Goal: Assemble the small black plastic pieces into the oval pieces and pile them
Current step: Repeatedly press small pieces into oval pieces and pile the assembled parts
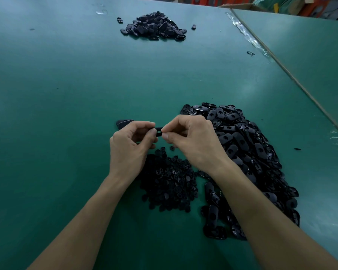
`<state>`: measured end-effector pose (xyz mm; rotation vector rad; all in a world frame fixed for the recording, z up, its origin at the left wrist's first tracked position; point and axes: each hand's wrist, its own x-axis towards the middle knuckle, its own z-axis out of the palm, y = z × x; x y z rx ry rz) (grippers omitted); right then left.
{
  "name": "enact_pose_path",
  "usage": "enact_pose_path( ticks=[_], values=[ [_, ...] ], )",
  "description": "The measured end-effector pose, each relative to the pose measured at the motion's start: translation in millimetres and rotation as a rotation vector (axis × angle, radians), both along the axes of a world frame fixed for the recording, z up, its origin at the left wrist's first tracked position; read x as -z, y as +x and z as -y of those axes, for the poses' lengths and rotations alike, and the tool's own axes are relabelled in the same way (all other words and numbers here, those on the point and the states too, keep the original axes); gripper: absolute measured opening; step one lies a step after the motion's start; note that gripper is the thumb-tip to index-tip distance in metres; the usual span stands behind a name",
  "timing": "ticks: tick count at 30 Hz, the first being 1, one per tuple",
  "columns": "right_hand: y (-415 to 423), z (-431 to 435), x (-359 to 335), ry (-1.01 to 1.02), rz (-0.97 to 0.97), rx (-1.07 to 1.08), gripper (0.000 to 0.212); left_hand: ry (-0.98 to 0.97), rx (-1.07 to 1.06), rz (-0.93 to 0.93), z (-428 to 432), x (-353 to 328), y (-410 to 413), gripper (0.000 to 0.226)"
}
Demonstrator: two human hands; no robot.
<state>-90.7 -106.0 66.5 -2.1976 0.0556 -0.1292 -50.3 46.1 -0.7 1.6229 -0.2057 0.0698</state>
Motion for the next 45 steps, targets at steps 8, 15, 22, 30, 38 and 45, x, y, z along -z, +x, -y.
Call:
enact_pose_path(
  ticks=[8,15,22,30,38,45],
  values=[
    [2.2,-5.6,0.5,-0.008,0.073,0.079,0.012,-0.088,0.065,-0.019,6.3,-5.3,-5.6,0.014],
    [1.2,-6.3,2.2,-0.081,0.083,0.102,0.017,-0.152,0.072,-0.063,6.8,-6.5,-6.2,0.014],
    [-0.8,-5.4,-1.2,-0.131,0.073,0.058,0.024,-0.152,0.054,-0.073,5.6,-5.8,-5.6,0.012],
    [-0.7,-4.6,0.5,-0.064,0.065,0.077,0.013,-0.148,0.056,-0.083,4.3,-3.3,-4.9,0.012],
    [-0.1,-8.4,1.2,-0.066,0.066,0.090,0.006,-0.132,0.070,-0.059,3.8,-3.1,-5.8,0.013],
    [-0.3,-8.5,1.4,-0.047,0.067,0.112,0.009,-0.166,0.081,-0.073,5.7,-4.1,-6.6,0.014]
  ],
)
